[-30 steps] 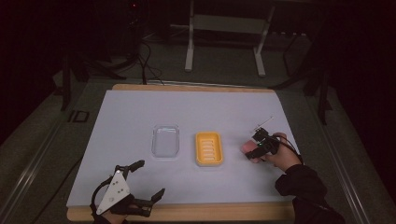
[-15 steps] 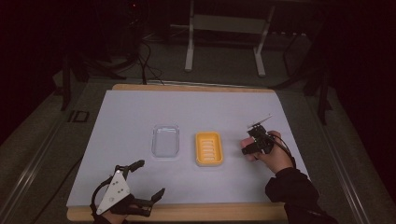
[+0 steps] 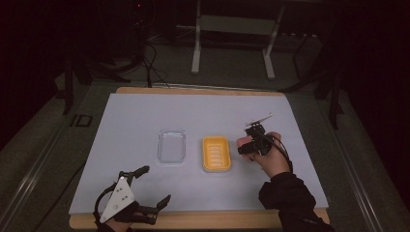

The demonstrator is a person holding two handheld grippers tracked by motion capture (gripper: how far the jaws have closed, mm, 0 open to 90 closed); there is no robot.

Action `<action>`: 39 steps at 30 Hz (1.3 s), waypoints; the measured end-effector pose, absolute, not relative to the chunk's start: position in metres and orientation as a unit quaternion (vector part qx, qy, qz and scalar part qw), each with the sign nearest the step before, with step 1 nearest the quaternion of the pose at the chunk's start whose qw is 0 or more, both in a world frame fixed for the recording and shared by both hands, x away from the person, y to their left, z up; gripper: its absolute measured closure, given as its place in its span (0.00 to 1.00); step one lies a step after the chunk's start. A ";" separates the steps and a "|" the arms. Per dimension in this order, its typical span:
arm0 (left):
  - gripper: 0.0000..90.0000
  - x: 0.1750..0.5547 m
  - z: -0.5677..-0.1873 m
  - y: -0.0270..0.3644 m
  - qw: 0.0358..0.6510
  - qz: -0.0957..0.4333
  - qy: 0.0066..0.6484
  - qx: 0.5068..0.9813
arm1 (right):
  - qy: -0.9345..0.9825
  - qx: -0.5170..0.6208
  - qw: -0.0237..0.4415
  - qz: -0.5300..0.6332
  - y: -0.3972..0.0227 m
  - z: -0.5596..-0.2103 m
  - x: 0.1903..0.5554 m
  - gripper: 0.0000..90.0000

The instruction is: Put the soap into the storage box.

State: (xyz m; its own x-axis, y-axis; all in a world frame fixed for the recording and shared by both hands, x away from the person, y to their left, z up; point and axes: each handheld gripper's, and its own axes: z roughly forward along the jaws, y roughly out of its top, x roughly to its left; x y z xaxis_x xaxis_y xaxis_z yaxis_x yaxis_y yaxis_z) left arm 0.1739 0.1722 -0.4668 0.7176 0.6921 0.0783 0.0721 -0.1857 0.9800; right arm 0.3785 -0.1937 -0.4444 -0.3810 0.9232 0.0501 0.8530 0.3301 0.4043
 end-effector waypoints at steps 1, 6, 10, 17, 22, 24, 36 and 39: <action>0.01 0.174 -0.467 0.172 0.581 0.266 0.265 0.722 | 0.809 0.548 0.095 0.189 -0.190 -0.443 0.378 0.42; 0.01 0.174 -0.467 0.173 0.581 0.268 0.265 0.722 | 0.809 0.542 0.102 0.201 -0.169 -0.437 0.376 0.42; 0.01 0.173 -0.467 0.173 0.581 0.268 0.265 0.722 | 0.808 0.538 0.113 0.212 -0.156 -0.430 0.375 0.42; 0.01 0.174 -0.467 0.173 0.580 0.269 0.266 0.721 | 0.800 0.539 0.126 0.231 -0.139 -0.423 0.370 0.42; 0.01 0.173 -0.467 0.173 0.580 0.269 0.266 0.722 | 0.799 0.534 0.143 0.238 -0.124 -0.424 0.364 0.42; 0.01 0.173 -0.467 0.173 0.580 0.270 0.265 0.722 | 0.794 0.539 0.141 0.244 -0.118 -0.427 0.363 0.42; 0.01 0.173 -0.466 0.173 0.581 0.269 0.261 0.722 | 0.763 0.578 0.115 0.266 -0.101 -0.457 0.363 0.42; 0.01 0.173 -0.466 0.174 0.583 0.269 0.263 0.720 | 0.756 0.588 0.110 0.267 -0.100 -0.467 0.363 0.42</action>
